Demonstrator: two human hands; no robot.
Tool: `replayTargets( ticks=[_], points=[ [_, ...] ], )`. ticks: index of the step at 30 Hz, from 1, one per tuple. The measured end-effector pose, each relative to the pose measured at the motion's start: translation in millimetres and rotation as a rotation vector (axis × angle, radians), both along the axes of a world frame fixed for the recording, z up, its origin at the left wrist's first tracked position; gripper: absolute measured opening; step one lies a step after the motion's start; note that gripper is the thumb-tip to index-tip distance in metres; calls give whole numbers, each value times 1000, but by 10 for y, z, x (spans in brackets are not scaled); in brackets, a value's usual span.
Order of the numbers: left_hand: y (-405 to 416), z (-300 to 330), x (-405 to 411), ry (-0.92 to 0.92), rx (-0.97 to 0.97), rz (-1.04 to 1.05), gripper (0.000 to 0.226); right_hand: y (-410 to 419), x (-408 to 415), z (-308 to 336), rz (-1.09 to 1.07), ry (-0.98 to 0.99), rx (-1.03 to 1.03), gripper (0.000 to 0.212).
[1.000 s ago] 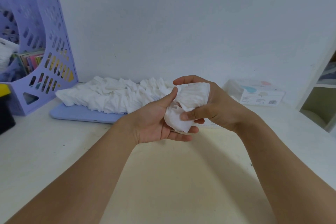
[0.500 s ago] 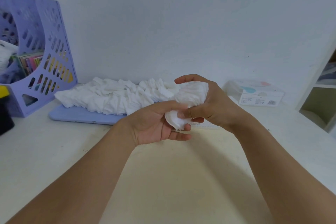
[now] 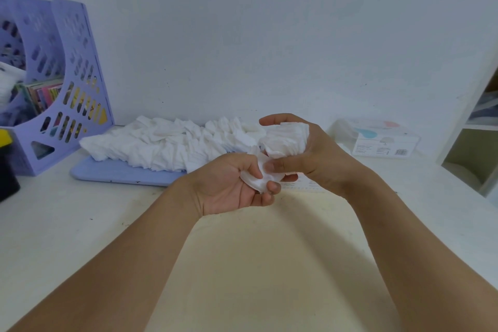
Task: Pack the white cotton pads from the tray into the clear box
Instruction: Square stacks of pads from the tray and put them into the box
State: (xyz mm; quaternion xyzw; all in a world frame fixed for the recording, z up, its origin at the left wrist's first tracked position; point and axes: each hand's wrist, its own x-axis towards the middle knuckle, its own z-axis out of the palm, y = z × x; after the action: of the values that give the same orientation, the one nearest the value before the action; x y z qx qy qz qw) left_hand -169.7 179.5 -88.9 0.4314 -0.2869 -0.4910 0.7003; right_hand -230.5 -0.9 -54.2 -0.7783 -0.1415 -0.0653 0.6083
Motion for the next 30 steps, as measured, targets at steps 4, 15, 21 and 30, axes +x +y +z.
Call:
replayTargets(
  ticks=[4,15,21,30],
  points=[
    [-2,-2,18,2,-24,0,54,-38,18,-12,20,-5,30,65],
    [17,21,-2,61,-15,7,50,-70,70,-50,61,-21,146,69],
    [34,101,-45,209,-97,73,54,-118,34,28,106,-50,249,76],
    [1,139,-137,131,11,130,71,-13,-50,41,102,-35,27,71]
  ],
)
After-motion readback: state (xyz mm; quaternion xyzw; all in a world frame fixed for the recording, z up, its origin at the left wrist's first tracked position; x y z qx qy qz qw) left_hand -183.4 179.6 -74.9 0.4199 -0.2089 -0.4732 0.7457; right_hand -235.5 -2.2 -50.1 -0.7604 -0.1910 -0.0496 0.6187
